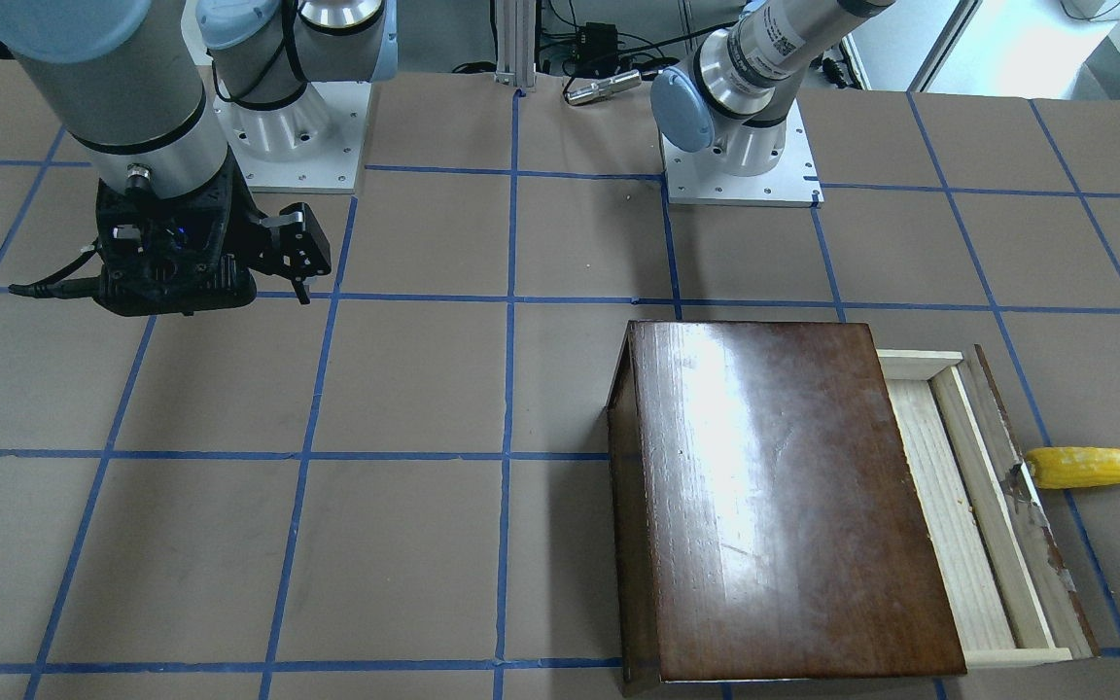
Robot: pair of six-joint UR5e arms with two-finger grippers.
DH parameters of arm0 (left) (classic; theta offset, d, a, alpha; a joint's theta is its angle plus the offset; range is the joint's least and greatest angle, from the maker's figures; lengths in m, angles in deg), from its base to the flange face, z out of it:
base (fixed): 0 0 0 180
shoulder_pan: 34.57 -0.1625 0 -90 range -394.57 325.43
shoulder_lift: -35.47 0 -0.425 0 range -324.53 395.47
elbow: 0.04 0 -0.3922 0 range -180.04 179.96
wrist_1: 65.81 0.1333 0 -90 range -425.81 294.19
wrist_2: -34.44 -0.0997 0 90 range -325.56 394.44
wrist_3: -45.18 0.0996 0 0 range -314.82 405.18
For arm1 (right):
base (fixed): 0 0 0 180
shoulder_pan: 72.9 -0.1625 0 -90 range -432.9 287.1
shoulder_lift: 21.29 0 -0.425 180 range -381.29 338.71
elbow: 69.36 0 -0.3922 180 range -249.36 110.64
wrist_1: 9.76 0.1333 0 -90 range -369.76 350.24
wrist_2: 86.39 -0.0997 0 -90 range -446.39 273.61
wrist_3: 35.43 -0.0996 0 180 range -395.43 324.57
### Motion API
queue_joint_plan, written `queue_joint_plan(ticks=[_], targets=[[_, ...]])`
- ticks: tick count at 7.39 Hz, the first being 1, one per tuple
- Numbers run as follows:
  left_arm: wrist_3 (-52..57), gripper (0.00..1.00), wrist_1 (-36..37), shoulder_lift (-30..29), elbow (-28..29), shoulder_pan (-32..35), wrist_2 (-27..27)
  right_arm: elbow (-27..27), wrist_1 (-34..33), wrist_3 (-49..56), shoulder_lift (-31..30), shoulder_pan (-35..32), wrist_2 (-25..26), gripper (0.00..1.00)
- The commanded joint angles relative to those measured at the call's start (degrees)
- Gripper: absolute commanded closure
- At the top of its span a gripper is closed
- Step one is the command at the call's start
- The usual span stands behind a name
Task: Open drawer and put corn inside
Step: 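Lower the left gripper over the yellow corn cob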
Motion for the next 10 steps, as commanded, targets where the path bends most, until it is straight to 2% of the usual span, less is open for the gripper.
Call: queue_joint_plan(ticks=[1, 3, 4, 7, 10], targets=[[16.2, 0.00, 3.8, -1.9, -2.1, -0.4, -0.1, 0.0, 0.0, 0.0, 0.0, 0.0, 0.0, 0.00], [28.1, 0.00, 15.6, -2.2, -8.9, -0.8, -0.2, 0.0, 0.1, 0.0, 0.0, 0.0, 0.0, 0.00], [33.8, 0.00, 17.6, -2.2, -11.3, -1.6, -0.1, 0.0, 0.0, 0.0, 0.0, 0.0, 0.0, 0.00], [46.5, 0.00, 17.9, -3.3, -12.7, -2.6, 0.1, 0.0, 0.0, 0.0, 0.0, 0.0, 0.0, 0.00], [52.4, 0.00, 20.6, -5.8, -12.3, -2.7, 0.6, 0.0, 0.0, 0.0, 0.0, 0.0, 0.0, 0.00]])
